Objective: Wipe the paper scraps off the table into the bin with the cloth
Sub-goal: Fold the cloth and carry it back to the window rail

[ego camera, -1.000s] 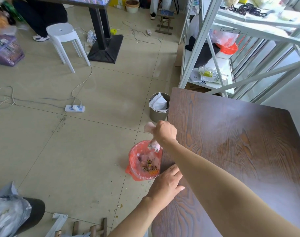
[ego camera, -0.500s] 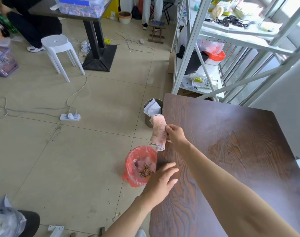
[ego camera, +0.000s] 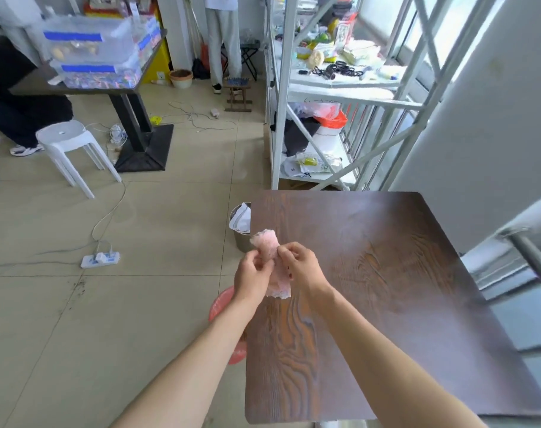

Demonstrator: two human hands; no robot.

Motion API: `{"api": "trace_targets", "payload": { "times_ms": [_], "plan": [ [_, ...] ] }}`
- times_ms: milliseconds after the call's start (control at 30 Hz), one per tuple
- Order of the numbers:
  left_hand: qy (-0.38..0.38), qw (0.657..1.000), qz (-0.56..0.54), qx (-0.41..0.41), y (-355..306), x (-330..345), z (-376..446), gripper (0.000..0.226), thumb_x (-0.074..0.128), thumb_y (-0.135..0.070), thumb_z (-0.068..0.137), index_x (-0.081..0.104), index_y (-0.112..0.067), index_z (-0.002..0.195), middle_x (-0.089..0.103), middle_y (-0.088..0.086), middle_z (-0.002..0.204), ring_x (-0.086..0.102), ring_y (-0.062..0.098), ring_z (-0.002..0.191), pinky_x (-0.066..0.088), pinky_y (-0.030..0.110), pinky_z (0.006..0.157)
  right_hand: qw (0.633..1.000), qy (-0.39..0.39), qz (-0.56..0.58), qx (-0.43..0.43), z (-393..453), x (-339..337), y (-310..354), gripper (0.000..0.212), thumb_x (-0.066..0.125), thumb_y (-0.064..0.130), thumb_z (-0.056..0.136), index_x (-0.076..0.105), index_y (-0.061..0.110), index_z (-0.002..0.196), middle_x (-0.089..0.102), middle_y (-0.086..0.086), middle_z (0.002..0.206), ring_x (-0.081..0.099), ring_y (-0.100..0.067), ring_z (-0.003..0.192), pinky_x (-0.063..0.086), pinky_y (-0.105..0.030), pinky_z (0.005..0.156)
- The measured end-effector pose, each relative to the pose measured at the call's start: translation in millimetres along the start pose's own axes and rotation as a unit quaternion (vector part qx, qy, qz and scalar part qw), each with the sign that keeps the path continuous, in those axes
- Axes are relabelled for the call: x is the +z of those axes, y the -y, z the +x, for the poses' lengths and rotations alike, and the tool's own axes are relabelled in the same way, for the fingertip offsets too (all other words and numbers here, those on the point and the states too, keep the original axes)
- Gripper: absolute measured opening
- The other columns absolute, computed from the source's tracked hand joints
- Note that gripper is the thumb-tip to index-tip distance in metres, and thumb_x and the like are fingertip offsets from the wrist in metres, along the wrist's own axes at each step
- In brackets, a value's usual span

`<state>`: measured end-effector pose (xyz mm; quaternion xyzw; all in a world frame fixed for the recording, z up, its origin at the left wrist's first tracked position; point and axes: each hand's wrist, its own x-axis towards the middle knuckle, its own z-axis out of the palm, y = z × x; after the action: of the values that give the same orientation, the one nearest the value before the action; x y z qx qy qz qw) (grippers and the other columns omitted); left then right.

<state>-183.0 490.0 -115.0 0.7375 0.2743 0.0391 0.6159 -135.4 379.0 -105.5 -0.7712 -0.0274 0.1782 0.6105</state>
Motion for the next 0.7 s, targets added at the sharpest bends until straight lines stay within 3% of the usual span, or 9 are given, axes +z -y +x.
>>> {"api": "trace_targets", "payload": {
  "times_ms": [67,133,300,400,567,700],
  "plan": [
    [0.003,0.999,0.027,0.021,-13.7,13.4,-5.0,0.016,0.064,-0.021,0.082,0.059,-0.009,0.090,0.068,0.008,0.085,0.064,0.025,0.080,0.052,0.042,0.079,0.999,-0.016,0.048,0.016,-8.9,-19.6,7.9,0.026,0.048,0.026,0.097,0.061,0.015,0.078,0.059,-0.002,0.073,0.055,-0.015,0.068,0.046,-0.024,0.058],
    [0.008,0.999,0.036,0.039,-29.6,28.1,-12.6,0.016,0.067,-0.018,0.080,0.054,-0.008,0.085,0.059,0.005,0.077,0.056,0.021,0.071,0.047,0.037,0.069,0.994,-0.035,0.083,0.053,-15.5,-41.5,9.7,0.024,0.046,0.020,0.095,0.061,0.011,0.078,0.055,-0.010,0.076,0.052,-0.021,0.071,0.043,-0.027,0.056],
    [0.021,0.993,0.050,0.105,-60.6,74.1,-26.4,0.017,0.063,0.000,0.078,0.052,-0.004,0.091,0.057,0.015,0.087,0.052,0.022,0.078,0.041,0.025,0.064,0.987,0.014,0.111,0.112,-32.9,-96.8,6.7,0.023,0.052,0.020,0.092,0.070,0.006,0.090,0.051,-0.006,0.065,0.041,-0.018,0.054,0.029,-0.027,0.048],
    [0.050,0.990,0.068,0.110,-78.2,106.2,-38.9,0.021,0.064,0.001,0.080,0.049,-0.008,0.091,0.055,0.006,0.082,0.051,0.018,0.074,0.036,0.018,0.056,0.989,0.008,0.113,0.098,-43.3,-136.5,6.4,0.020,0.054,0.016,0.092,0.069,0.011,0.080,0.049,-0.004,0.064,0.038,-0.012,0.051,0.026,-0.027,0.047],
    [0.143,0.987,0.031,0.072,-100.8,167.6,-60.3,0.007,0.058,-0.006,0.084,0.057,-0.013,0.088,0.064,0.005,0.086,0.058,0.019,0.079,0.044,0.027,0.067,0.987,-0.080,0.084,0.107,-59.0,-208.7,0.9,0.026,0.060,0.007,0.084,0.057,0.017,0.060,0.048,0.005,0.051,0.040,-0.007,0.042,0.031,-0.021,0.044],
    [0.192,0.979,-0.065,-0.011,-118.7,213.0,-82.8,0.034,0.035,0.005,0.084,0.068,-0.004,0.085,0.069,0.017,0.091,0.065,0.025,0.085,0.053,0.033,0.073,0.977,-0.193,0.016,0.085,-66.9,-266.7,-10.7,0.028,0.066,0.005,0.077,0.053,0.013,0.053,0.050,-0.002,0.060,0.047,-0.014,0.059,0.038,-0.027,0.055]
  ]
}}
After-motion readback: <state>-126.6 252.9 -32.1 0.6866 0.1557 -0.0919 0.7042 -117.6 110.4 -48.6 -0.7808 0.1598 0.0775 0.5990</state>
